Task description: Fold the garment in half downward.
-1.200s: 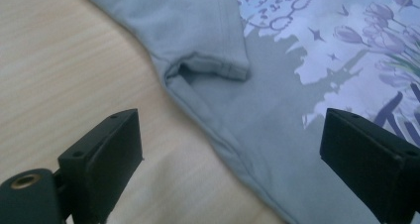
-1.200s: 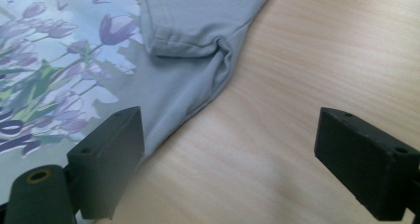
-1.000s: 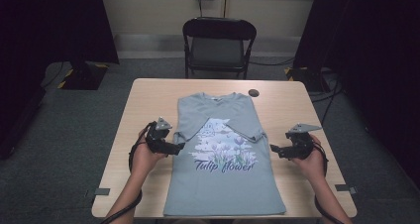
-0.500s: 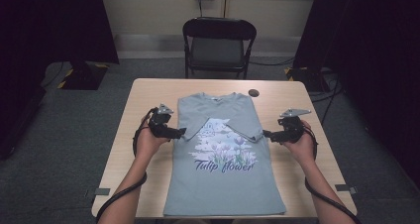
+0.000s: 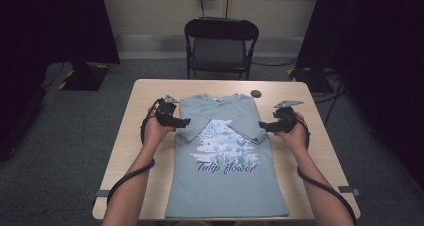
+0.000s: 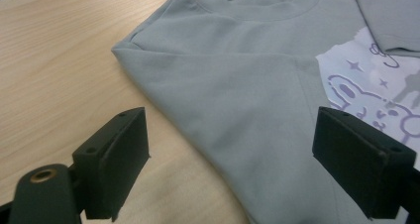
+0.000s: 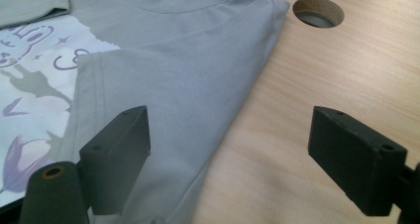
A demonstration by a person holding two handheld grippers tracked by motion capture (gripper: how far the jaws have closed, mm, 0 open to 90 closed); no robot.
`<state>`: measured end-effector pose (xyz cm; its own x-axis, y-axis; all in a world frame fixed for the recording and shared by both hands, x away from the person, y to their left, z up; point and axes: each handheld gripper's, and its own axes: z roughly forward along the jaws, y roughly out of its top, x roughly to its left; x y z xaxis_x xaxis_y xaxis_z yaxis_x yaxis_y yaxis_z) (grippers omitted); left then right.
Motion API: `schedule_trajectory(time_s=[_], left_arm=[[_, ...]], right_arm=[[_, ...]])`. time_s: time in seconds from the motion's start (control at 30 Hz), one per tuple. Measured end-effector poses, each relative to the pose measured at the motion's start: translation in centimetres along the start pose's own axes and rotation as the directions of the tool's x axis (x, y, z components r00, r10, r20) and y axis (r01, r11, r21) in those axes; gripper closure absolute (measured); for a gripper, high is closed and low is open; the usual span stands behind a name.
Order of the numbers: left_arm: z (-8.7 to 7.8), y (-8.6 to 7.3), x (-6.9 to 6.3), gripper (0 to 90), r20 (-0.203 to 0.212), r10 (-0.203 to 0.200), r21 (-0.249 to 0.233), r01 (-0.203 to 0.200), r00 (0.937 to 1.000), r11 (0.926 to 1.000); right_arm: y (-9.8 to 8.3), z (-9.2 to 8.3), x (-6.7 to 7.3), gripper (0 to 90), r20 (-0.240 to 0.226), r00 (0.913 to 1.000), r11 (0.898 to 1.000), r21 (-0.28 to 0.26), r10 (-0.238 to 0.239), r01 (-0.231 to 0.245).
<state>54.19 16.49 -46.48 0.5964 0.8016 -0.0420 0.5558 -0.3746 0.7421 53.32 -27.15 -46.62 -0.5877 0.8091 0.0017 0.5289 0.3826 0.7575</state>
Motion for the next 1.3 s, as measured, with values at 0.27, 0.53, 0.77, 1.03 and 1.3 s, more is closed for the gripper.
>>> schedule_trajectory(time_s=[0.27,0.53,0.77,1.03,1.3], left_arm=[[1.5,0.3,0.9,15.0,-0.029,-0.029,0.013,0.030,0.9991,0.9995],[2.3,0.3,1.0,15.8,-0.062,-0.044,0.037,0.047,0.9971,0.9982],[3.3,-0.4,1.3,20.1,-0.097,-0.071,0.077,0.078,0.9927,0.9939],[3.3,-0.8,0.8,40.4,-0.058,-0.043,0.033,0.045,0.9974,0.9984],[3.1,-0.7,0.2,79.4,0.017,-0.078,0.039,0.077,0.9968,0.9962]], right_arm=[[0.5,2.1,-0.3,19.5,0.023,0.9996,1.000,0.026,0.016,-0.016],[0.9,3.6,-0.6,27.7,0.063,0.9973,0.998,0.039,0.037,-0.039],[1.1,5.0,0.1,35.2,0.092,0.9957,0.997,0.071,-0.001,-0.005],[0.6,5.2,-0.2,51.3,0.031,0.9988,0.999,0.021,0.037,-0.038],[0.9,5.1,0.3,76.9,-0.026,0.9988,0.998,0.041,0.041,-0.040]])
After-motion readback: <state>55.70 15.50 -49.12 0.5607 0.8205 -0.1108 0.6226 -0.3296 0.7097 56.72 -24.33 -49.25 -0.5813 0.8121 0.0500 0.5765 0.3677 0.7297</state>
